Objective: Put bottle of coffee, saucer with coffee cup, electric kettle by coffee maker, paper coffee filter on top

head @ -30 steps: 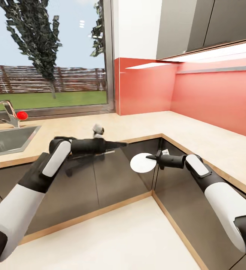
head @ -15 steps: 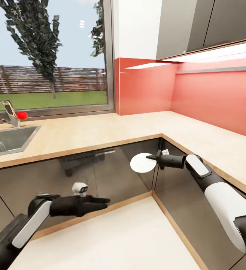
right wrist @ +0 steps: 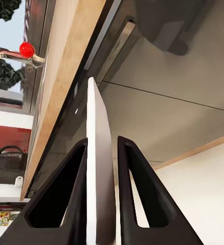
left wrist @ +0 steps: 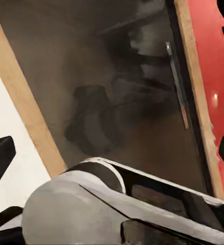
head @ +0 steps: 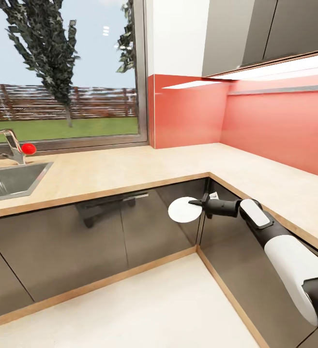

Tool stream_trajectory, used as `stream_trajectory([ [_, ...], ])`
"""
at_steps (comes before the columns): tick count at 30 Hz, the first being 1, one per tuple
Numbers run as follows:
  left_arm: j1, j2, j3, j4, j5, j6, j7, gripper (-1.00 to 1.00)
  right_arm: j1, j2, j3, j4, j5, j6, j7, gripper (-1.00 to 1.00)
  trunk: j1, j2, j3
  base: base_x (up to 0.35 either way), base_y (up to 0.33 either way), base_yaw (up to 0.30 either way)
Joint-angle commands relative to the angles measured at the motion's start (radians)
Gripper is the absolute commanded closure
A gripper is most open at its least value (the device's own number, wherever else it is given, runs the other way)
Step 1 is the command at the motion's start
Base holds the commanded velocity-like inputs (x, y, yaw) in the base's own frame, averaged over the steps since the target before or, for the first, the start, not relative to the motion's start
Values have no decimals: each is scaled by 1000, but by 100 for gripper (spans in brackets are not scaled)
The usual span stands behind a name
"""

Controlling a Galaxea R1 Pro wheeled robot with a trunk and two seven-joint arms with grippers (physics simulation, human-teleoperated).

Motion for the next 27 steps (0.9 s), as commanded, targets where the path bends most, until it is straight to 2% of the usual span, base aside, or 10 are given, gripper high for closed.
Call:
stream_trajectory([
  [1, -1, -26, -7, 148, 7, -66, -3, -100, -1, -1, 4, 0, 5, 0, 12, 100, 0, 0, -1, 0, 0, 0],
  [2, -1, -41, -7, 193, 7, -100, -3, -100, -1, 0, 4, 0, 5, 0, 12, 100, 0, 0, -1, 0, 0, 0],
  [6, -1, -75, -6, 303, 7, -186, -3, -100, -1, -1, 4, 0, 5, 0, 12, 100, 0, 0, -1, 0, 0, 0],
  [9, -1, -88, -6, 335, 7, -209, -3, -100, -1, 0, 4, 0, 5, 0, 12, 100, 0, 0, -1, 0, 0, 0],
  [20, -1, -107, -5, 359, 7, -222, -3, -100, -1, -1, 4, -1, 4, 0, 15, 100, 0, 0, -1, 0, 0, 0],
  [22, 1, -117, -5, 361, 7, -222, -3, -100, -1, -1, 3, -1, 4, 0, 15, 100, 0, 0, -1, 0, 0, 0],
  [27, 1, -121, -4, 362, 7, -222, -3, -100, -1, -1, 4, -1, 4, 0, 15, 100, 0, 0, -1, 0, 0, 159],
])
